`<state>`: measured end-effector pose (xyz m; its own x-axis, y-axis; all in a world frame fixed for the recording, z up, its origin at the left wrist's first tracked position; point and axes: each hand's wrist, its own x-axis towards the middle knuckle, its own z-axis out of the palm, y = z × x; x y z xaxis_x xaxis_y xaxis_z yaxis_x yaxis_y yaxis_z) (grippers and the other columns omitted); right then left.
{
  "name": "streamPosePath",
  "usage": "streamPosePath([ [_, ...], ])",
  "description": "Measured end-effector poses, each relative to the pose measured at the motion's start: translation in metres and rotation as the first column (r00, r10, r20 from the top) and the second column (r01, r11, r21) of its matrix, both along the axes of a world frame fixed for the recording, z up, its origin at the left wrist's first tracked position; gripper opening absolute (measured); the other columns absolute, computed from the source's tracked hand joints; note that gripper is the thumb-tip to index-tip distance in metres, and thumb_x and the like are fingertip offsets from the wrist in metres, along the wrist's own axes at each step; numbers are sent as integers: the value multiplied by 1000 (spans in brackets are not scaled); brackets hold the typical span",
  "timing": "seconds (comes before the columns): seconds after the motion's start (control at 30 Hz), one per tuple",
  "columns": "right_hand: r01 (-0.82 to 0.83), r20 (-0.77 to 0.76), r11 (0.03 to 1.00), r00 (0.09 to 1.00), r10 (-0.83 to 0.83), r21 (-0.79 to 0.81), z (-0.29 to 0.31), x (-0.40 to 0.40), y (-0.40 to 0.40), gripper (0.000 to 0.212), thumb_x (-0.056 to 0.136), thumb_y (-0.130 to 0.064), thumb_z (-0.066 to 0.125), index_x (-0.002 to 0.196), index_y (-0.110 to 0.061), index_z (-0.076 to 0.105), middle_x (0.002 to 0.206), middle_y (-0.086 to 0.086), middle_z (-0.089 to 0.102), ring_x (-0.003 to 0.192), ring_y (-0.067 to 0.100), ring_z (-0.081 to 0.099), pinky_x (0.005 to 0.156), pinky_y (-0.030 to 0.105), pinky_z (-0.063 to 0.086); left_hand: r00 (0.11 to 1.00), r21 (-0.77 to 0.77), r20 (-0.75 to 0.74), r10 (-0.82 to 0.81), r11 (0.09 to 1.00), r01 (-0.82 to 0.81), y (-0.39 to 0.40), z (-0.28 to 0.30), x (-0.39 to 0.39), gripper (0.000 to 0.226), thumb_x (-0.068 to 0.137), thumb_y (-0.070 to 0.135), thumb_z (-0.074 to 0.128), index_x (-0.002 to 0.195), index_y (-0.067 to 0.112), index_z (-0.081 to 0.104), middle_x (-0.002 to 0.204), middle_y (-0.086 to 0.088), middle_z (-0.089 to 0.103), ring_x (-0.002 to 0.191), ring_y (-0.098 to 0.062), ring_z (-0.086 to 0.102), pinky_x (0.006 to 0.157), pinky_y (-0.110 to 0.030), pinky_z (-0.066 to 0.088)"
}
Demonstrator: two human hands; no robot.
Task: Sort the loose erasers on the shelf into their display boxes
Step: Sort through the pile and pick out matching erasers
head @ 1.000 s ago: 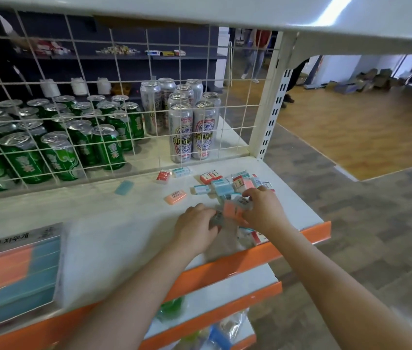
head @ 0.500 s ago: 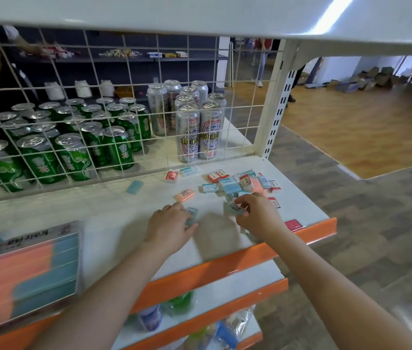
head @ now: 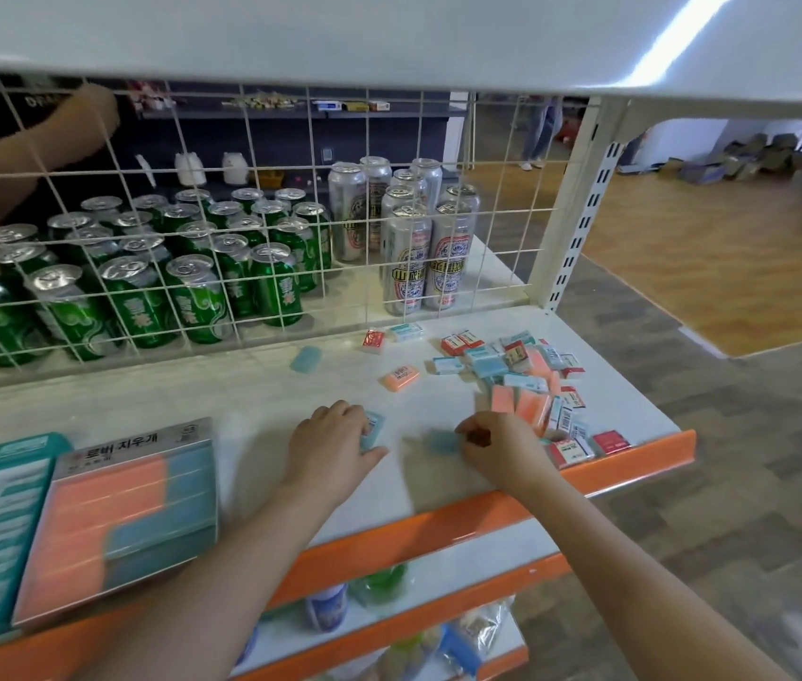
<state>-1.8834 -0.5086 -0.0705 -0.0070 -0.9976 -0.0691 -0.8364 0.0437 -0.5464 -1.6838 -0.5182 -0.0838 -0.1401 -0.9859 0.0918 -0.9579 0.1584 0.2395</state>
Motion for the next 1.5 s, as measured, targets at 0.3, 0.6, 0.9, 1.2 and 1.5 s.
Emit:
streamPosePath([
  [0.3,-29,-8,999,1000,29,-22,-1,2,2,29,86,-14,57,114,-13,64,108,4,66,97,16,59,71,11,35,985,24,-131,108,994,-106,-8,-5,4,30,88,30,53,115,19,58,115,-4,58,108,-22,55,84,-32,43],
  [0.6,-99,-78,995,992,100,20,2,26,-7,36,87,-15,53,121,-24,57,116,0,61,105,16,56,81,21,42,971,17,-209,114,993,-113,-7,-7,23,22,87,19,52,108,16,59,107,-2,63,100,-23,58,77,-30,42],
  [0.9,-88,80,991,992,97,-99,4,42,-13,15,86,-13,56,99,-14,63,89,-2,57,81,14,52,65,20,36,728,140,-650,219,976,-169,-7,1,45,15,77,2,65,82,15,61,78,0,61,73,-17,55,61,-16,40],
  [1.2,-31,235,992,970,60,-122,-5,38,-3,22,85,-5,55,103,-16,63,91,-5,61,75,9,55,63,11,40,915,51,-404,22,999,-1,-15,13,26,26,81,12,61,106,17,68,94,-1,54,94,-20,57,83,-26,42],
  [1.5,-45,-33,993,999,41,-110,-10,15,3,29,85,-8,52,110,-15,65,109,1,65,99,15,58,82,16,41,968,44,-250,-31,998,44,-16,-2,2,31,88,18,53,118,21,58,121,3,58,112,-16,54,91,-28,42],
])
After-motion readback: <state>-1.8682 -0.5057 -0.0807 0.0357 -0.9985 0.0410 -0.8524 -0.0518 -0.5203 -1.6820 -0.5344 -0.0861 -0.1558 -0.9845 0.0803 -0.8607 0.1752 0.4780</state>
